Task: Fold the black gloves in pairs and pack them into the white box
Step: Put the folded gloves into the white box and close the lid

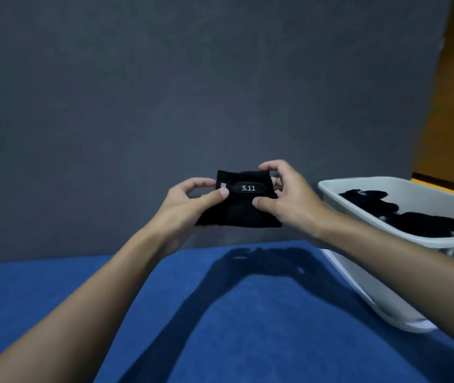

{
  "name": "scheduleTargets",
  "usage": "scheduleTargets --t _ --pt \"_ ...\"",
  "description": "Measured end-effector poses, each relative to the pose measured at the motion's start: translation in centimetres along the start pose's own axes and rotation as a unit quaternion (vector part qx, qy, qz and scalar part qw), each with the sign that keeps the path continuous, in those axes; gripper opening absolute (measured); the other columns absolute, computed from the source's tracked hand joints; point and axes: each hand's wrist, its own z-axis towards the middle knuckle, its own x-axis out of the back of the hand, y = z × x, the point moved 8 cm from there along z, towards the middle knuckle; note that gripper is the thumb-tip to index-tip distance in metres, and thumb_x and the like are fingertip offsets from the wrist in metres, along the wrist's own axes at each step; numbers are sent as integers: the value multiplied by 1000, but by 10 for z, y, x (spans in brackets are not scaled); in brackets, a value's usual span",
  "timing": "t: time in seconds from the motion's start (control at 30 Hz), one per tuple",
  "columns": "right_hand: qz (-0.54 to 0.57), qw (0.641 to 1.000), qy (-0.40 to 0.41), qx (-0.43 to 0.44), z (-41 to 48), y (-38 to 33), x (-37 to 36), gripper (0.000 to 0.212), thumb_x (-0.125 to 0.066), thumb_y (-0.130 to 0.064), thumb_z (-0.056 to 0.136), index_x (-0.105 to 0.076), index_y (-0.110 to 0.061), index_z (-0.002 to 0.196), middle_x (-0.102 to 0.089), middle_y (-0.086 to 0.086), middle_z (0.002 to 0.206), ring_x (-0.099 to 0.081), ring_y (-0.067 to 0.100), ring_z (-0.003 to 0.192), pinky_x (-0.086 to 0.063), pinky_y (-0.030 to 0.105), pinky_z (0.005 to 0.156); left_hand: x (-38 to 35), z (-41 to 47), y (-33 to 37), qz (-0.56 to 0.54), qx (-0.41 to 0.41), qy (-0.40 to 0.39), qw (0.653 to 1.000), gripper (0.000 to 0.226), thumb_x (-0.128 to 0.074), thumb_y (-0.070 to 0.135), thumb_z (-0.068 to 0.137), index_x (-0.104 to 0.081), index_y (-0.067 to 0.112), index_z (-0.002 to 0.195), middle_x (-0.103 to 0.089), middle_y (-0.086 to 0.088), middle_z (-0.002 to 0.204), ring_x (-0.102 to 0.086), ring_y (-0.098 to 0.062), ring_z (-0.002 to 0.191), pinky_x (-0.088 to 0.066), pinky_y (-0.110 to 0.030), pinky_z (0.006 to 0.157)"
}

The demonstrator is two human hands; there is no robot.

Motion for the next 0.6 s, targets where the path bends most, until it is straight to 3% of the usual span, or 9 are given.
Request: scheduleTargets --t 0.1,0.2,0.27,0.33,0.43,0.6 --pt "13 1000 6 -12 -10 -7 28 57 -72 0 80 -44 -22 124 -57 1 104 -63 23 99 -55 41 85 -23 2 25 -7 -36 -15 999 38 -76 10 84 -62 8 119 -75 -13 96 -70 -22 79 -58 -33 69" --pt "34 999 13 -23 -19 -13 57 64 -83 -24 73 -46 -30 125 -56 0 114 -66 17 103 -56 36 87 -49 5 46 15 -62 -50 997 38 -76 7 83 -63 7 119 -72 -14 100 -69 -20 78 -56 -29 66" --pt "58 997 24 -35 -26 -18 76 55 -79 -33 78 -49 -31 124 -61 0 111 -67 14 97 -53 32 84 -67 7 57 30 -69 -81 994 40 -75 6 83 -62 7 121 -71 -19 105 -68 -20 80 -55 -26 64" --pt "90 994 21 -52 -32 -20 92 45 -72 -30 84 -51 -28 124 -65 2 100 -66 14 87 -50 34 83 -87 7 68 48 -76 -116 989 39 -75 5 84 -62 8 120 -70 -24 111 -67 -21 85 -55 -24 66" --pt "108 992 10 -59 -41 -23 114 36 -67 -16 88 -54 -21 122 -70 7 95 -66 19 85 -47 39 81 -119 9 85 88 -98 -161 978 31 -75 6 83 -65 15 112 -67 -18 102 -66 -19 82 -53 -22 64" --pt "91 992 76 -40 -55 -23 165 26 -62 -5 90 -59 -12 115 -71 13 94 -65 25 82 -49 38 74 -182 14 106 152 -138 -224 953 30 -75 12 85 -64 17 113 -74 -13 97 -69 -18 82 -57 -30 68"
